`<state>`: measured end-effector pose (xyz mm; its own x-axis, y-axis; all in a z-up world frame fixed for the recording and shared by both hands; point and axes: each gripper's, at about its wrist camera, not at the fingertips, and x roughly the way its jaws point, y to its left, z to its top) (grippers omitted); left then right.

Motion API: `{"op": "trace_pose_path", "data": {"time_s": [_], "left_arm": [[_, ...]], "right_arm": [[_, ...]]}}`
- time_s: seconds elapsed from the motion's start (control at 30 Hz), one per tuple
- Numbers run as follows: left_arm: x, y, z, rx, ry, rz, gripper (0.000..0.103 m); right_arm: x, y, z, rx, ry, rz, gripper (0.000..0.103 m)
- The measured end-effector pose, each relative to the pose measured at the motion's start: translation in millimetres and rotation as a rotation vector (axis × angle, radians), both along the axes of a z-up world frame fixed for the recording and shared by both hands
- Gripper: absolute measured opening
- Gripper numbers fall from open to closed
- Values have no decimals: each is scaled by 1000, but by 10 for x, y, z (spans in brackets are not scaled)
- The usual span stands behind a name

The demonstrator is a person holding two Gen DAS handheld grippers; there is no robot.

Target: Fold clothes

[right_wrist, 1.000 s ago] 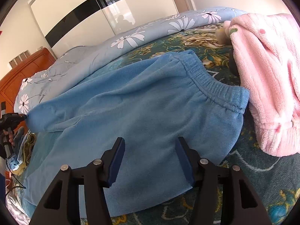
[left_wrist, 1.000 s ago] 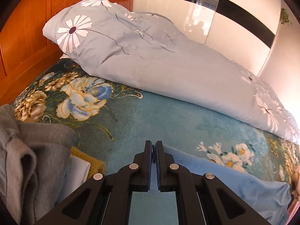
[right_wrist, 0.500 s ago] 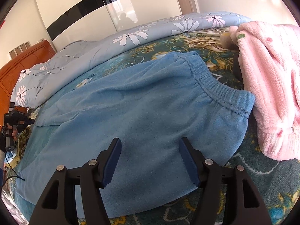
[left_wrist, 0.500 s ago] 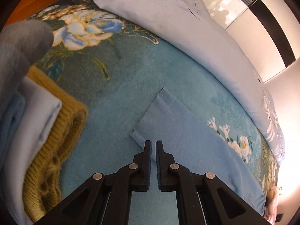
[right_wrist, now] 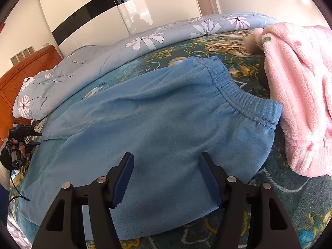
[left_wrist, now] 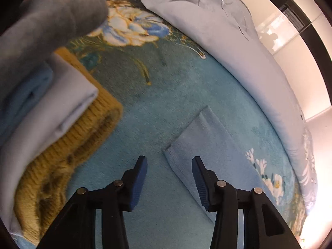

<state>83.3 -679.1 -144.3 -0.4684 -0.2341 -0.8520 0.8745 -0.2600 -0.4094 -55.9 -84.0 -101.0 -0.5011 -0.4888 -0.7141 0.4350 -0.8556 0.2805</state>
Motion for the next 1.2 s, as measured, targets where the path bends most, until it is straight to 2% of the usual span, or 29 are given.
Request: {"op": "trace_pose_path", "data": {"time_s": [0.13,0.2,0.23,0.27,0.33,0.43,0.53,0.67,0.73,0.8,0.83,0.93,1.03,1.1,1.2], "left_arm": [[-33,-26,-72,5,59,14,50],[-82,-22,-75,-19,68,13,46],[-97,-18,-73,-27,74,12,38],[-100,-13,-74,-27,86,14,4],[-106,-3,-75,-27,109,16,3],[9,-51,42,-87,110,42,3],[67,-144,82,-99,126,28,3],[50,-152,71,-128,59,20,3],[71,-144,40,-95,24,28,3],[126,-95,10,-19,32,9,4],[149,-63,33,-6,39,-2,5],[261,109,284,-10,89,-78,7],[519,450,665,-53,152,-178,17],[744,717,902,-92,191,-241,49],[1224,1134,1110,-164,224,-273,56]], "right_arm": [[-4,19,-4,-12,-8,-2,66],[-17,36,-4,-27,-17,-5,66],[-23,44,-3,-33,-22,-5,66],[-27,52,-2,-38,-28,-4,66],[-35,66,2,-47,-36,-3,66],[-45,88,5,-61,-47,-3,66],[-47,98,8,-67,-53,-2,66],[-48,94,3,-62,-50,2,66],[-55,91,-4,-56,-51,8,66],[-63,82,0,-49,-54,12,66],[-67,77,4,-46,-55,14,66],[-82,79,26,-44,-70,12,66],[-72,159,73,-88,-112,-1,66],[-28,249,96,-129,-140,-9,66],[108,423,120,-149,-152,-22,66]]}}
